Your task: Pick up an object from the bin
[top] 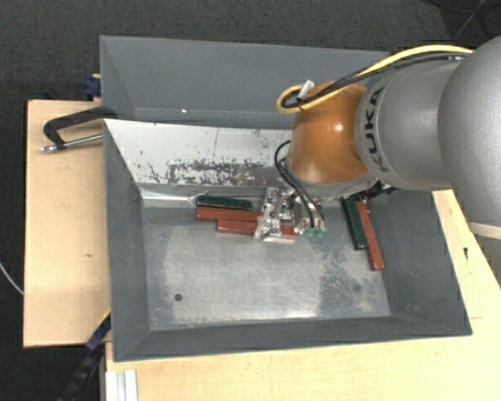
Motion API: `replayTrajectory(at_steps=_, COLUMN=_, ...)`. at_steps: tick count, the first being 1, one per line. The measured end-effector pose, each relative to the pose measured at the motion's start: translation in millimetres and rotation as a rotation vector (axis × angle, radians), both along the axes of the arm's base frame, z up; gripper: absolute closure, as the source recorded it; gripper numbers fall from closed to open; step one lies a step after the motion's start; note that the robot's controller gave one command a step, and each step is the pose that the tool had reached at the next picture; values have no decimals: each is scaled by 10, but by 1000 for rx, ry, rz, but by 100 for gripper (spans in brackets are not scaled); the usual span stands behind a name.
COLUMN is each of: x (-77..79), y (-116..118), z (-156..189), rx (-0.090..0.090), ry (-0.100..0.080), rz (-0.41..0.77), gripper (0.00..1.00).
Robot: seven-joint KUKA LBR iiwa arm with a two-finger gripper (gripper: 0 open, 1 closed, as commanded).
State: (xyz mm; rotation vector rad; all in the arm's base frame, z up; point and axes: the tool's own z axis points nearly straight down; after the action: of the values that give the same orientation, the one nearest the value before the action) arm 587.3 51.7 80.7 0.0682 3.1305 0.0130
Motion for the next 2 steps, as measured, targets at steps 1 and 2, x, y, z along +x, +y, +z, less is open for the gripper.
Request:
replayTrajectory(at_steps=1, x=0, y=0, z=0, rx=0, ry=0, rz=0, gripper=100)
replayTrajectory(at_steps=2, x=-37, y=-68, z=452, rx=-6, ry=9, rz=0, gripper=100)
